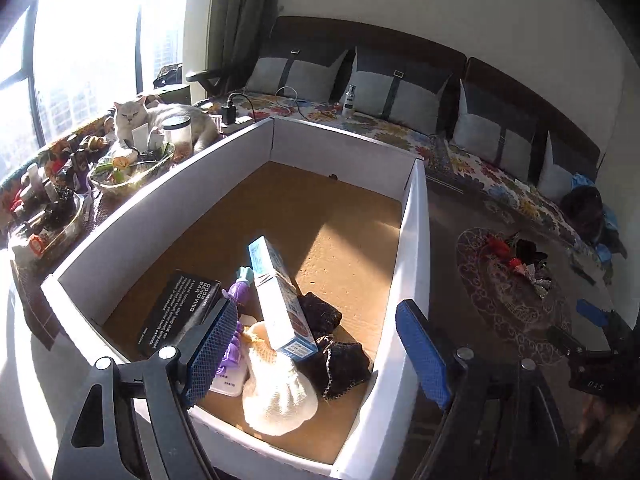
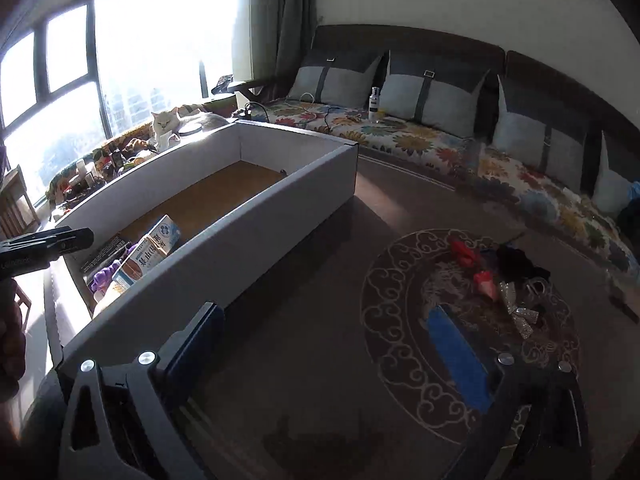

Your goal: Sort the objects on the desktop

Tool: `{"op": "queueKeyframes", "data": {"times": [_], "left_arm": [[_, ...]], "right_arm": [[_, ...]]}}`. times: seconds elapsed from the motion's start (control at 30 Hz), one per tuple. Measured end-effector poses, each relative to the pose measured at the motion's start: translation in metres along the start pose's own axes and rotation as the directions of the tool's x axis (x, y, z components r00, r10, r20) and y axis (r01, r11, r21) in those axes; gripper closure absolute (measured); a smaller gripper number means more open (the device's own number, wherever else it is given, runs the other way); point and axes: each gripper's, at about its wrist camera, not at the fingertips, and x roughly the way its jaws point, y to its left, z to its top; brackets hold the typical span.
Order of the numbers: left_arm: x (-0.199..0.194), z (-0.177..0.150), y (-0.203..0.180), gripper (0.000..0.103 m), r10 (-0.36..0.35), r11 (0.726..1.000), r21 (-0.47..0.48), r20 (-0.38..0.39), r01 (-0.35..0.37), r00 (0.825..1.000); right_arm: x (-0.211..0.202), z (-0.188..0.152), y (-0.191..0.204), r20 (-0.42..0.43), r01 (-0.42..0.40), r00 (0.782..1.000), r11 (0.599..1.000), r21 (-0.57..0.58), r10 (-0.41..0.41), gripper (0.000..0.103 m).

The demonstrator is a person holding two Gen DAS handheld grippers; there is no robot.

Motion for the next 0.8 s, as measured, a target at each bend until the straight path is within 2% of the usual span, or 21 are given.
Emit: {"op": "queueKeyframes", "data": {"times": [0.07,0.13,0.17,0.2,0.3,0.37,0.47,0.57,0.67,0.8], "left_arm": [[-0.010,-0.004,-0.036,0.022,-0.056,0.997,0.057,0.012,0.055,0.998],[-0.018,-0.010,-0.075,0.019,-0.109,0.986,0.125,0.014,0.107,0.994],[-0.020,-0.013,-0.096,0.016,-0.136,0.978,0.160,0.008,0.133,0.991],[-0.021,-0.018,-0.116,0.007,-0.159,0.969,0.191,-0.005,0.157,0.987],[-0.010,-0.036,-0.171,0.005,-0.204,0.943,0.259,-0.052,0.210,0.978],[0.006,-0.051,-0.203,0.005,-0.213,0.927,0.291,-0.106,0.235,0.971],[0.035,-0.074,-0.239,0.005,-0.191,0.916,0.326,-0.151,0.231,0.970],[0.065,-0.086,-0.261,0.005,-0.167,0.922,0.316,-0.197,0.224,0.966],[0.088,-0.093,-0.275,0.005,-0.143,0.929,0.309,-0.214,0.205,0.966],[0.112,-0.099,-0.286,0.005,-0.097,0.934,0.315,-0.226,0.167,0.969]], "right_arm": [[-0.001,-0.042,-0.048,-0.050,0.095,0.994,0.995,0.022,-0.094,0.001],[-0.001,-0.081,-0.093,-0.121,0.169,0.979,0.984,0.051,-0.162,0.001],[-0.002,-0.099,-0.114,-0.150,0.202,0.970,0.977,0.069,-0.190,0.001],[-0.004,-0.114,-0.132,-0.171,0.229,0.962,0.970,0.087,-0.212,0.001],[-0.015,-0.148,-0.179,-0.197,0.298,0.943,0.942,0.154,-0.266,0.001],[-0.019,-0.156,-0.201,-0.204,0.310,0.942,0.925,0.219,-0.267,0.001],[-0.015,-0.150,-0.216,-0.219,0.307,0.943,0.910,0.280,-0.250,0.001],[-0.009,-0.155,-0.220,-0.239,0.312,0.939,0.903,0.295,-0.246,0.001],[-0.003,-0.159,-0.227,-0.252,0.289,0.945,0.890,0.353,-0.207,0.001],[-0.002,-0.156,-0.231,-0.240,0.293,0.946,0.886,0.361,-0.215,0.001]]}}
